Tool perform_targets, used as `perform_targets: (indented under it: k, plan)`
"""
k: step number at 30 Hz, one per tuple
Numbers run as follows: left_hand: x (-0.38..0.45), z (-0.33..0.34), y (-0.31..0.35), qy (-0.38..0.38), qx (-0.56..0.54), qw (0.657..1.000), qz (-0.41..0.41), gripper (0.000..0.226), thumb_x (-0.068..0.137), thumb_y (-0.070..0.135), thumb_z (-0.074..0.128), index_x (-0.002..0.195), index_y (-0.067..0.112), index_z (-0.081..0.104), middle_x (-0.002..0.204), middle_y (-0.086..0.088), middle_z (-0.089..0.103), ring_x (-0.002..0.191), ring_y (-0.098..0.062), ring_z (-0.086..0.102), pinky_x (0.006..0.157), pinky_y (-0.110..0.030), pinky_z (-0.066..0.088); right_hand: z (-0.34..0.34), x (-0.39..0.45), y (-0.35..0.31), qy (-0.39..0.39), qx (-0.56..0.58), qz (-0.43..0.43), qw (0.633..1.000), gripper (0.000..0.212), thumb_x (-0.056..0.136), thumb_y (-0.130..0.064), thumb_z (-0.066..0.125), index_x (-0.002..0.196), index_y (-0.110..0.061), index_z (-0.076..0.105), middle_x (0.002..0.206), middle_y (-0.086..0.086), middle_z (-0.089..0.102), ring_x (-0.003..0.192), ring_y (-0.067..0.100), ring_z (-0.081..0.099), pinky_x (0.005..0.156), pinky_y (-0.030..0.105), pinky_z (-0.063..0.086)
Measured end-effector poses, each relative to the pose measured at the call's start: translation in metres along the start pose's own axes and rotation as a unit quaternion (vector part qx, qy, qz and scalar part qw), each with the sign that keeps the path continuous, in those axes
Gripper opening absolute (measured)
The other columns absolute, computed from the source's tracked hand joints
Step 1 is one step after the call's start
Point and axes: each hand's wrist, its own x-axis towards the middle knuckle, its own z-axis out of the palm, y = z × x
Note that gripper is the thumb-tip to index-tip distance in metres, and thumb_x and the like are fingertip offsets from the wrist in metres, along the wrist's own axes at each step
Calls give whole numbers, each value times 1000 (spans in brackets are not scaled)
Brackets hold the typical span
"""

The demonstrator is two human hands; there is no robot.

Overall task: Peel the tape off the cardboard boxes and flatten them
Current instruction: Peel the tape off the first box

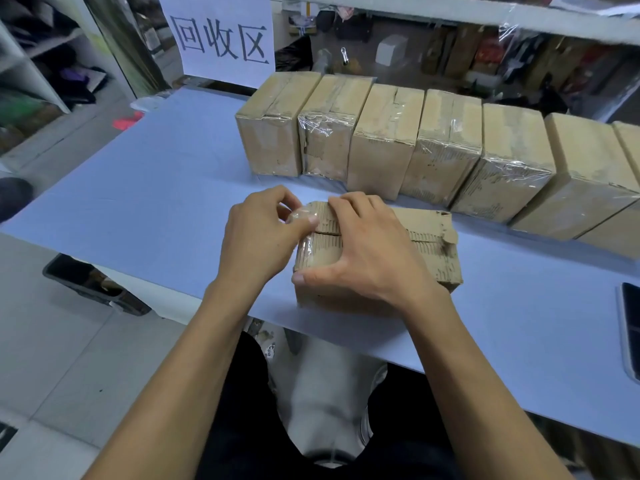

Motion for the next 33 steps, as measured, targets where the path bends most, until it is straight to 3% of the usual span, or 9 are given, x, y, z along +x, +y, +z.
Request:
perform_targets:
  k: [5, 10, 16, 19, 25, 28, 30, 33]
  plan:
    - [5, 1, -16, -23, -170, 983, -66, 8, 87, 14, 75, 94, 19, 74, 68, -2, 72, 65, -20, 72, 81, -48, 61, -4, -5, -1, -5, 3, -4, 1000, 108, 52, -88, 55, 135, -19, 48, 134, -3, 48, 125, 20, 40, 110, 34, 31]
    - [-2, 6, -18, -35, -239, 969, -57, 12, 95, 2, 63, 90, 5, 74, 82, -20, 69, 70, -20, 66, 81, -40, 62, -4, -6, -1, -6, 0, -6, 1000, 108, 54, -86, 62, 137, -18, 48, 138, -2, 47, 128, 20, 40, 111, 34, 29]
    - [-5, 3, -28, -55, -249, 966, -53, 18, 99, 13, 61, 91, 17, 77, 84, -14, 71, 76, -16, 61, 80, -31, 58, -6, -4, 5, -36, 5, -38, 999, 114, 57, -80, 73, 149, -20, 39, 146, -3, 41, 136, 19, 33, 116, 34, 25]
    - [-4, 0, -33, -66, -240, 966, -71, 16, 98, 16, 63, 92, 22, 77, 88, -2, 73, 85, -13, 64, 76, -24, 52, -7, 0, 12, -71, 4, -60, 996, 120, 58, -75, 78, 155, -24, 31, 154, -4, 35, 143, 17, 27, 119, 33, 22]
    - [-3, 7, -38, -46, -322, 936, -133, 14, 96, 10, 65, 111, 10, 66, 68, -4, 67, 61, -12, 62, 60, -19, 51, -5, -1, 16, -56, 11, -69, 996, 113, 60, -71, 79, 153, -25, 35, 153, -5, 36, 142, 16, 28, 116, 31, 23]
    - [-6, 12, -41, -34, -340, 931, -131, 3, 97, 8, 64, 97, 11, 63, 66, -4, 66, 59, -14, 59, 56, -22, 47, -5, -1, 15, -46, 13, -70, 996, 111, 60, -71, 79, 152, -26, 38, 152, -5, 38, 141, 16, 30, 115, 32, 25]
    - [-10, 18, -42, -16, -349, 930, -116, 11, 98, 7, 62, 87, 10, 64, 67, -4, 65, 61, -16, 59, 60, -27, 47, -6, -1, 14, -44, 15, -68, 997, 110, 60, -70, 80, 151, -26, 39, 152, -5, 39, 141, 16, 30, 115, 32, 25]
    - [-21, 23, -36, 52, -263, 962, -60, 21, 101, 14, 57, 83, 19, 68, 85, 9, 69, 73, -12, 67, 69, -20, 51, -6, -1, 13, -46, 10, -67, 997, 109, 60, -70, 80, 151, -27, 38, 154, -6, 37, 142, 15, 29, 115, 30, 23]
